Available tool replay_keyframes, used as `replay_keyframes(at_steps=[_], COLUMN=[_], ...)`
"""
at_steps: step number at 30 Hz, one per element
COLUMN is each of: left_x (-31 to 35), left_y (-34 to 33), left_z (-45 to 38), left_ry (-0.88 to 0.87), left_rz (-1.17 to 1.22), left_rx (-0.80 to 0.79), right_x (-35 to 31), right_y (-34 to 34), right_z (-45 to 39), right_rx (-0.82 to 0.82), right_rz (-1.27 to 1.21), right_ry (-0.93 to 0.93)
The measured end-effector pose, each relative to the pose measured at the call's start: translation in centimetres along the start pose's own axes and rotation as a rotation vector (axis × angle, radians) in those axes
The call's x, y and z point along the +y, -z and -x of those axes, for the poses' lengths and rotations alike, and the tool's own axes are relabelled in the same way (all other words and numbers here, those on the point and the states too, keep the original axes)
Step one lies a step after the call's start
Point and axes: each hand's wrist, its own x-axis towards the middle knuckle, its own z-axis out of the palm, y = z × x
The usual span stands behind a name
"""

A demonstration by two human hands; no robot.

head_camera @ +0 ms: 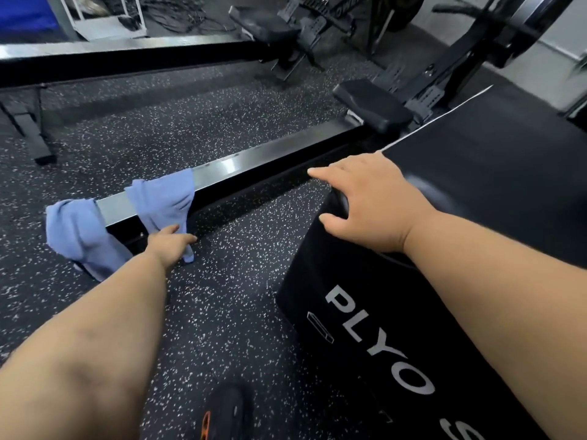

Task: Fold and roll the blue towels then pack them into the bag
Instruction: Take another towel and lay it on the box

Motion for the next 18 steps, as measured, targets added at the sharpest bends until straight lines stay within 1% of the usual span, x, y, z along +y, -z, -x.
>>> replay_keyframes(at_steps=[7, 11, 15, 18], left_x=[-0.4, 0.5, 1.8, 3.5], left_y=[0.0, -0.9, -2.2, -2.5], left_z=[-1.3, 0.4, 2.6, 4.0], left_ry=[-0.016, -0.039, -0.09, -0.181], left_rz=[-0.019, 0.112, 0.179, 0.177], left_rx=[0.051, 0.078, 0.132, 0.183], right_x=[-0.1, -0.1, 0.0, -0.1], right_y=[-0.2, -0.3, -0.3, -0.4], right_z=[0.1, 0.0, 0.0, 0.0], right_rx=[0.025, 0.036, 0.035, 0.033], right_rz=[-0.009, -0.005, 0.0, 0.005], right_ry=[-0.021, -0.019, -0.017, -0.017])
